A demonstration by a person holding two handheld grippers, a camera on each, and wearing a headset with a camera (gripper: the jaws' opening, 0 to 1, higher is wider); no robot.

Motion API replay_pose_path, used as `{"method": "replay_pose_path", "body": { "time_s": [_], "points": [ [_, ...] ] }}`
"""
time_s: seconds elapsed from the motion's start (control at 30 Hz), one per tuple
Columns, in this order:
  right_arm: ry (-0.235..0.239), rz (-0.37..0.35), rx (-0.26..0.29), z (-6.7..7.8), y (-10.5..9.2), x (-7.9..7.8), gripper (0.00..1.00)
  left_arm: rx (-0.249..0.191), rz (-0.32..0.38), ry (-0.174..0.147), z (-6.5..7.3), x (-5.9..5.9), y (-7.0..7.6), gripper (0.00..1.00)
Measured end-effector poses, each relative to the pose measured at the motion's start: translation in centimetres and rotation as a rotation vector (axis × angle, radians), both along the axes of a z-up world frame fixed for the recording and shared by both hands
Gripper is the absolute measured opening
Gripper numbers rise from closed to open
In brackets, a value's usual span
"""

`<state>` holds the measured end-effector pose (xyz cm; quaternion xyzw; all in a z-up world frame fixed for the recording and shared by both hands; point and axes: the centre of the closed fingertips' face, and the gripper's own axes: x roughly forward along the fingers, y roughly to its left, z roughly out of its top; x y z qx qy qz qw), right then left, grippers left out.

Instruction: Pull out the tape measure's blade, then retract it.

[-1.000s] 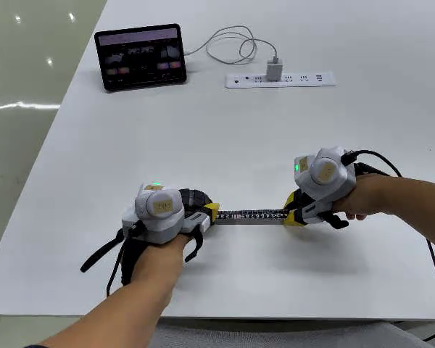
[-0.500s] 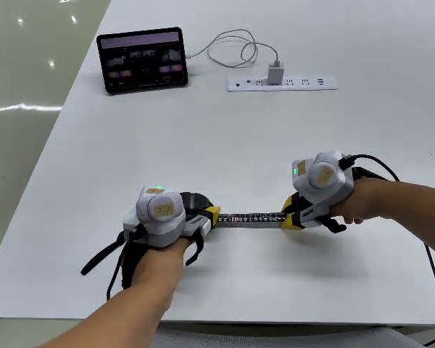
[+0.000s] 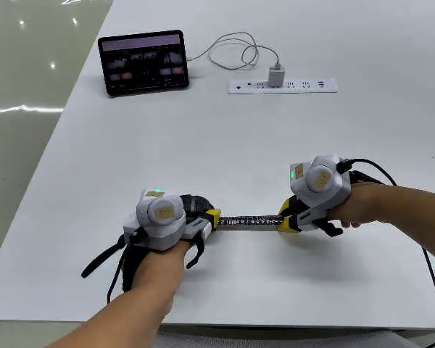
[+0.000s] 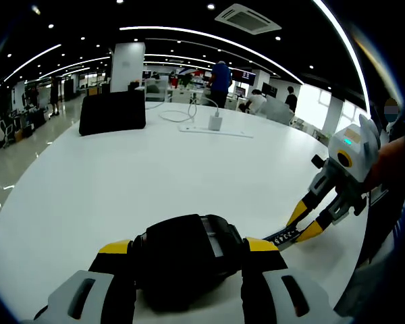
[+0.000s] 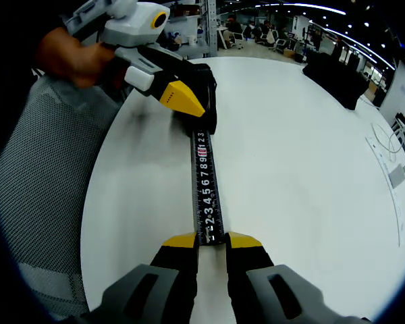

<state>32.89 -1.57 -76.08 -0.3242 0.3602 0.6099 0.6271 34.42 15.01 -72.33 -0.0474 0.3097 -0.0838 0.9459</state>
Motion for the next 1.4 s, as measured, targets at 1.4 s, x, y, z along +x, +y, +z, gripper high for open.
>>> {"method": "replay_pose_path", "body": {
  "time_s": [1.4],
  "points": [
    [0.017, -0.035, 0.021, 0.2, 2.2, -0.1, 0.11, -0.023, 0.008, 0.021, 0.0, 0.0, 0.0, 0.58]
  ]
}}
